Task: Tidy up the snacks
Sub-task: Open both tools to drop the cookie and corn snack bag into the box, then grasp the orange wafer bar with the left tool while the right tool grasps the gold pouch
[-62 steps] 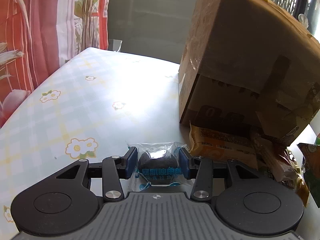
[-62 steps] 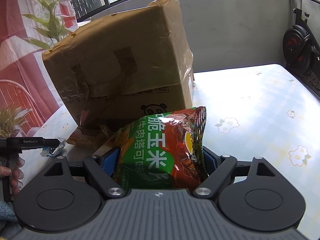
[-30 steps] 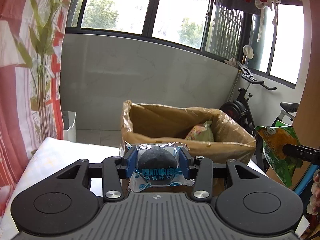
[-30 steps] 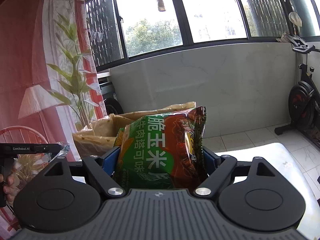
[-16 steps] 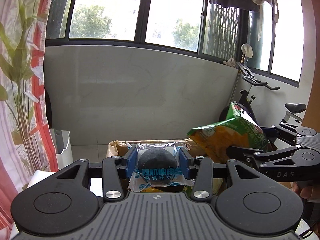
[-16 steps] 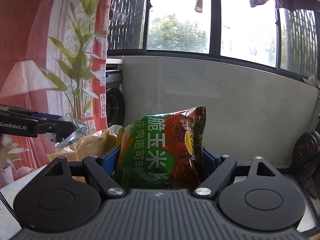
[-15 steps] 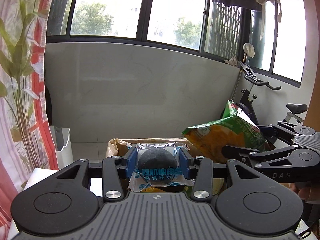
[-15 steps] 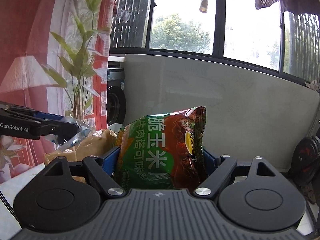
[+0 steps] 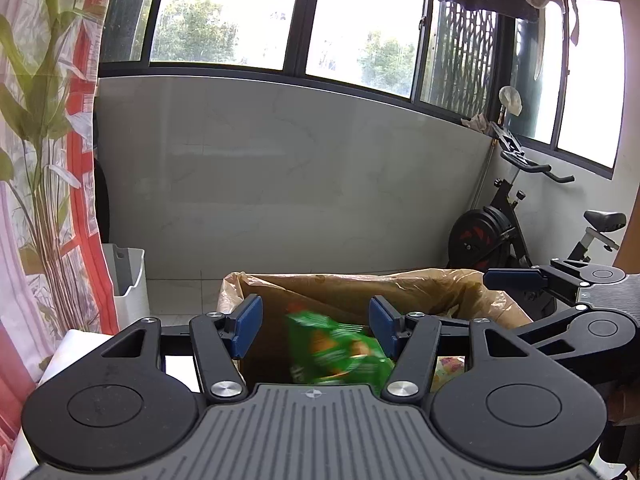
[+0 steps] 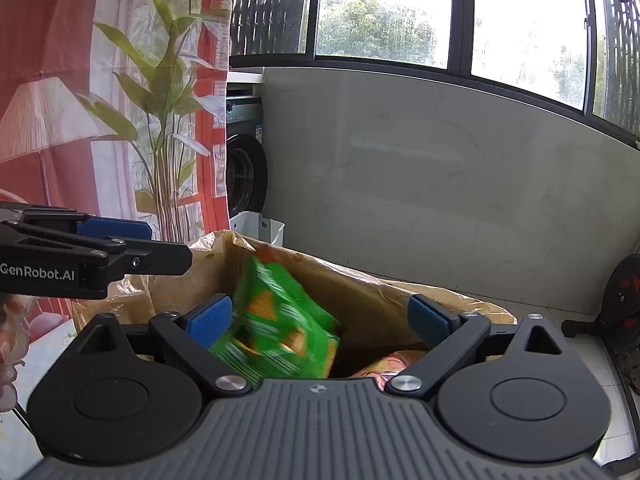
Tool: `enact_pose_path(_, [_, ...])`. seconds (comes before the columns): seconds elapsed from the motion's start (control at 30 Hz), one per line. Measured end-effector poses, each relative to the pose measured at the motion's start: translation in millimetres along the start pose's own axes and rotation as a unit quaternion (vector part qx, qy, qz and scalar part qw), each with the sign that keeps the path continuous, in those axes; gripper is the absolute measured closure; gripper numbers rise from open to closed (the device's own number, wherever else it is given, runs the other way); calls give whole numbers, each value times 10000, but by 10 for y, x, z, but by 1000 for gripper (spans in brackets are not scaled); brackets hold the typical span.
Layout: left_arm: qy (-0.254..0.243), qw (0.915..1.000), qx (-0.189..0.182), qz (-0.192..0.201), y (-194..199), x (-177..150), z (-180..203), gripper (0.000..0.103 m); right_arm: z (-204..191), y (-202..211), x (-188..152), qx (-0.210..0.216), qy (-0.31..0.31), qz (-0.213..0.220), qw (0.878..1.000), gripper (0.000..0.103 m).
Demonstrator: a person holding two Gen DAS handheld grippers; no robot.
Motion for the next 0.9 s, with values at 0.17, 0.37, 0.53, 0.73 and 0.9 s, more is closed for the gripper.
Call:
enact_pose_path(0.17, [-203,9998,57,-19,144,-58,-1,41,119,304,-42,249,-360,318,9985,6])
enact_pose_path(0.37, [-107,9999,67,17,443,-182,-57,41,247,749,-214,403,-864,776,9924,0])
enact_pose_path(0.53, [-108,9999,126,40,688,-403,-55,41,380,1100,-473,401,-1393,1136,9829,0])
enact_pose_path(0.73, [321,9992,225,56,839,-752,-41,41,510,1331,-869,339,-1886,1216,9739,0])
enact_pose_path(0.9, [732,9969,289,-39,820,-1077,-15,41,532,1365,-1232,-87,-1748,1011,9794,0])
Point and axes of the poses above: each gripper's, at about its wrist camera, not at the fingertips, and y roughly against the way its jaws point, z to its right, x to its top, the point moved 5 cm from there along -y, roughly the way its jaws point, and after that the axes turned 8 degrees about -x, right-handed, at the moved point
